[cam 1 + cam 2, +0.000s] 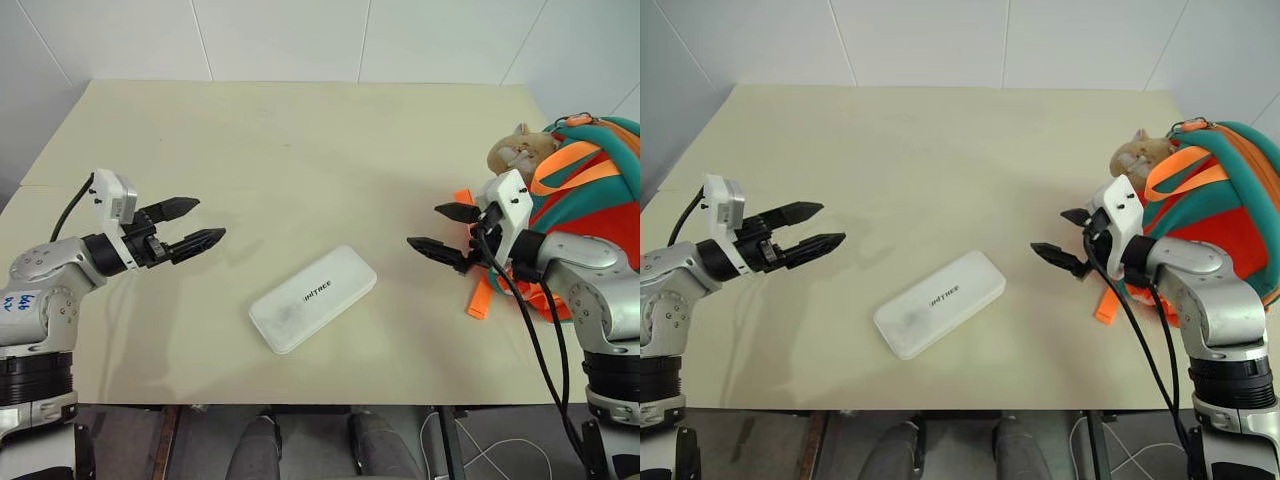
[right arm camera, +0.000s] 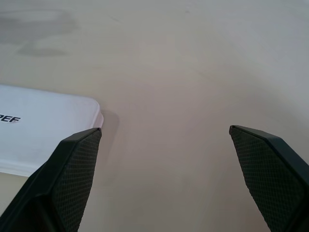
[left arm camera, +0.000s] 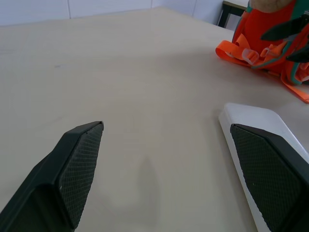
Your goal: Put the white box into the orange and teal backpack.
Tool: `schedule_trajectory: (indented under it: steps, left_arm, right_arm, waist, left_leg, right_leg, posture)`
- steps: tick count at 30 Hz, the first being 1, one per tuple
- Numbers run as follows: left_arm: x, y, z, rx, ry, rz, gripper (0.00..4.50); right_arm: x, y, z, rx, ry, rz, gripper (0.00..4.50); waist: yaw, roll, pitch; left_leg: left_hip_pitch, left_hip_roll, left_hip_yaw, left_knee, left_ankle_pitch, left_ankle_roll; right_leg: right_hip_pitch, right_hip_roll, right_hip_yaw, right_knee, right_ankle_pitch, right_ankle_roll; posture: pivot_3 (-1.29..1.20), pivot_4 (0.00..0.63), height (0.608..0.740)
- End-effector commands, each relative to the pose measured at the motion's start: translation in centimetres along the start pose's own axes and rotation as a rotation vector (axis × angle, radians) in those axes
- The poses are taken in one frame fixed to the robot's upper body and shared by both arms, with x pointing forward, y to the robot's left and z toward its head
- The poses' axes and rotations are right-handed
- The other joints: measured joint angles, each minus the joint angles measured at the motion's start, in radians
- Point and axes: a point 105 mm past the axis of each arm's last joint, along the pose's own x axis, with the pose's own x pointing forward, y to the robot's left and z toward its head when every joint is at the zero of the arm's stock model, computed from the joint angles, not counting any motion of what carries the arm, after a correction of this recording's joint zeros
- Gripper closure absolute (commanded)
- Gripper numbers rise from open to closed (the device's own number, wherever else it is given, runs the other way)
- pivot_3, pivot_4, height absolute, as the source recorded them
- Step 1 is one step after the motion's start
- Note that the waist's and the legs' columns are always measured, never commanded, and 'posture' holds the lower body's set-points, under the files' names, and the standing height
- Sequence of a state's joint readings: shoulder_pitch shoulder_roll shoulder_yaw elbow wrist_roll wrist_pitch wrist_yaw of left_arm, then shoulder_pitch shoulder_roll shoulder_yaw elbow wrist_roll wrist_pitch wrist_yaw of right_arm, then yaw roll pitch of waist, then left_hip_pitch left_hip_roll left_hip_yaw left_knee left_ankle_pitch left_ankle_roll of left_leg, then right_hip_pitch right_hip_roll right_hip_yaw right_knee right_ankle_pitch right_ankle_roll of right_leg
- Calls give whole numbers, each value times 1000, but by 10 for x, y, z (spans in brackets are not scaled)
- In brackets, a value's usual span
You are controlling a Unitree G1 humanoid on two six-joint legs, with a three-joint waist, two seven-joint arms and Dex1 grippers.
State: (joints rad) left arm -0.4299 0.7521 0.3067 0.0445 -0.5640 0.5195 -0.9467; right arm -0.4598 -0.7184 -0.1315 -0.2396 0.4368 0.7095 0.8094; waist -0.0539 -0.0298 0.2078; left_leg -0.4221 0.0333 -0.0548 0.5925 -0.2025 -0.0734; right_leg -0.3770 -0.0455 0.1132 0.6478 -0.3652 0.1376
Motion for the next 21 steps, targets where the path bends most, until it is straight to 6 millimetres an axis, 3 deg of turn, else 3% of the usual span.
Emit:
schedule_trajectory:
  steps: [1,8,14,21]
  left_arm:
    - [2,-10,6,26,-24,-30,0]
    - [11,-7,9,59,-44,-8,0]
    - [5,-8,12,75,-37,2,0]
    - [-2,-14,-5,24,84,-24,2193]
  right_arm:
    - [-8,10,12,-22,-45,8,12]
    - [5,2,17,-28,-40,3,12]
    - [18,2,14,-44,-37,4,12]
    - [44,-13,11,-103,-29,-73,2316]
  waist:
    - [0,0,0]
    - [-2,0,0]
    - [-1,0,0]
    - [-3,0,0]
  left_leg:
    - [0,0,0,0,0,0]
    - [0,0,0,3,0,0]
    - [1,0,0,4,0,0]
    - [1,0,0,3,0,0]
  right_leg:
    - [0,0,0,0,0,0]
    - [0,0,0,4,0,0]
    - [0,0,0,4,0,0]
    - [0,0,0,5,0,0]
  posture:
    - [0,150,740]
    - [0,150,740]
    - [0,150,740]
    - [0,150,740]
